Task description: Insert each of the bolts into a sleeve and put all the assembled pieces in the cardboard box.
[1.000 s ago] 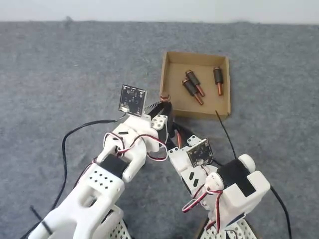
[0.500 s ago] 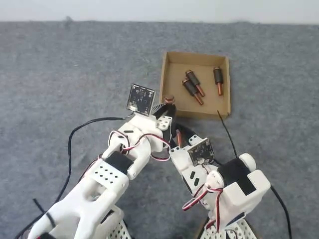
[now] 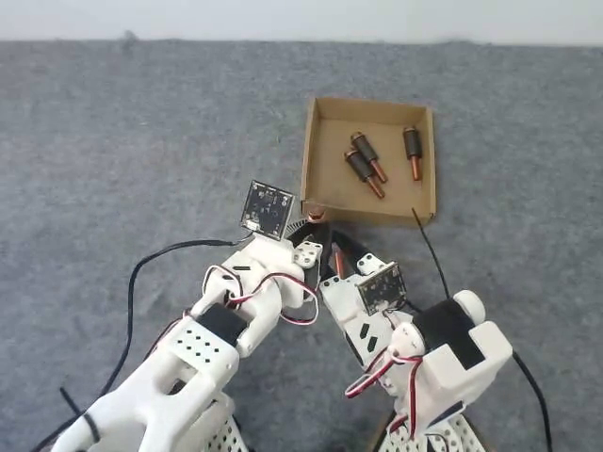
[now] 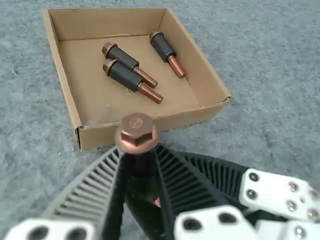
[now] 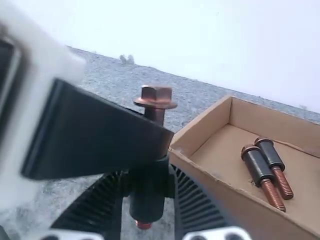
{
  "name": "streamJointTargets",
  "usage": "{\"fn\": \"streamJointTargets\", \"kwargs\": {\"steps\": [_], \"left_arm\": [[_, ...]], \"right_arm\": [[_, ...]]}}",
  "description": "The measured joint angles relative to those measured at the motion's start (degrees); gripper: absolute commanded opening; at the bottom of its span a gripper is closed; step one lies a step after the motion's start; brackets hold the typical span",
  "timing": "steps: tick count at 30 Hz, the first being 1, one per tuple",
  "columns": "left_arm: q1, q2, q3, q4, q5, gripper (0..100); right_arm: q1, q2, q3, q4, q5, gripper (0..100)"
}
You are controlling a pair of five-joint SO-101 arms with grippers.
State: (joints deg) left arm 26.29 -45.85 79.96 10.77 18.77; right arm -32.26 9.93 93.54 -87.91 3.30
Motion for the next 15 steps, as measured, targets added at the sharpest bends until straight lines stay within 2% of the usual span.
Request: {"fn": "streamJointTargets", "kwargs": {"steps": [4, 10, 15], "left_arm": [[0.00, 0.00, 0.00, 0.00, 0.00, 3], [-0.53, 0.00, 0.00, 0.00, 0.00, 17], [-0.62, 0.00, 0.26, 0.44, -0.09, 16]], "right_arm": [[0.00, 0.00, 0.00, 0.00, 0.00, 0.6], [0.53, 0.00, 0.00, 0.00, 0.09, 0.6], [2.11, 0.00, 0.00, 0.00, 0.09, 0.6]]}}
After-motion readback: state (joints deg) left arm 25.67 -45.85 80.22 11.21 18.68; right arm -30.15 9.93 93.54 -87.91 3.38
